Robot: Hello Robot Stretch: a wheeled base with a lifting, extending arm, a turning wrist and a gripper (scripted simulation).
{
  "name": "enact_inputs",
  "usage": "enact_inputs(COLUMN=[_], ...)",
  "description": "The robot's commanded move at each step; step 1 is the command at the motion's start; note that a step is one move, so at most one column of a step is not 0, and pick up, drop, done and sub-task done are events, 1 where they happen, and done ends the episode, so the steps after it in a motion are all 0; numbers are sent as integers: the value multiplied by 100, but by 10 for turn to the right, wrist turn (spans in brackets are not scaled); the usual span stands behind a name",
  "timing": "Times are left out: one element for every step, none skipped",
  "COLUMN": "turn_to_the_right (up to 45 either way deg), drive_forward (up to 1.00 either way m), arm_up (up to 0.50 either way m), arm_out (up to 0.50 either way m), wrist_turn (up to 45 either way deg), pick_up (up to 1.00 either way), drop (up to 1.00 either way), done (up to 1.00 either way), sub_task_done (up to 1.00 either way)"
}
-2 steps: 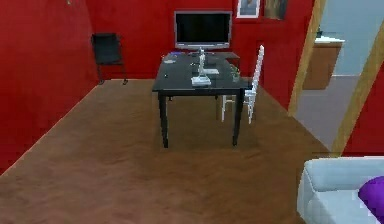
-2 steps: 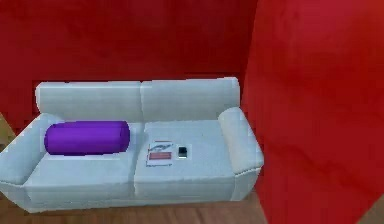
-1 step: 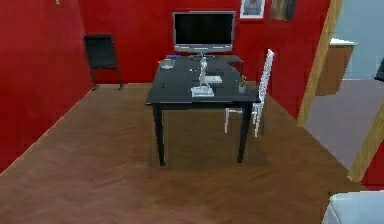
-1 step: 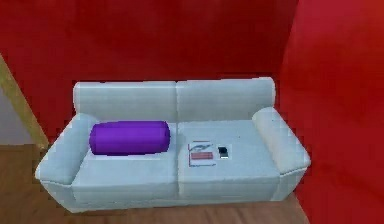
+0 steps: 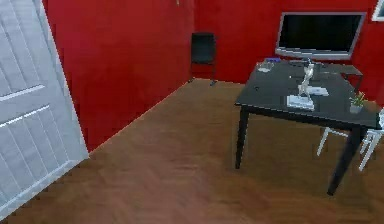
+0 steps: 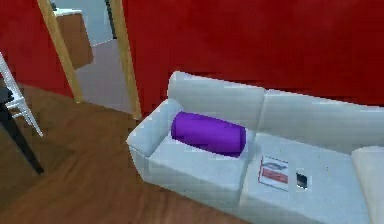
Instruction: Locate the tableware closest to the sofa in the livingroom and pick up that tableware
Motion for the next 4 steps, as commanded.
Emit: enact_inputs(turn_to_the_right=[0, -60, 0, 300], drive_forward=[100, 0, 60, 0], arm_up=[0, 0, 0, 0], arm_out=[0, 0, 0, 0], wrist_turn=[0, 0, 0, 0], pick_up=[0, 0, 0, 0], drop=[0, 0, 0, 0], done=[0, 0, 0, 0], sub_task_done=[0, 0, 0, 0])
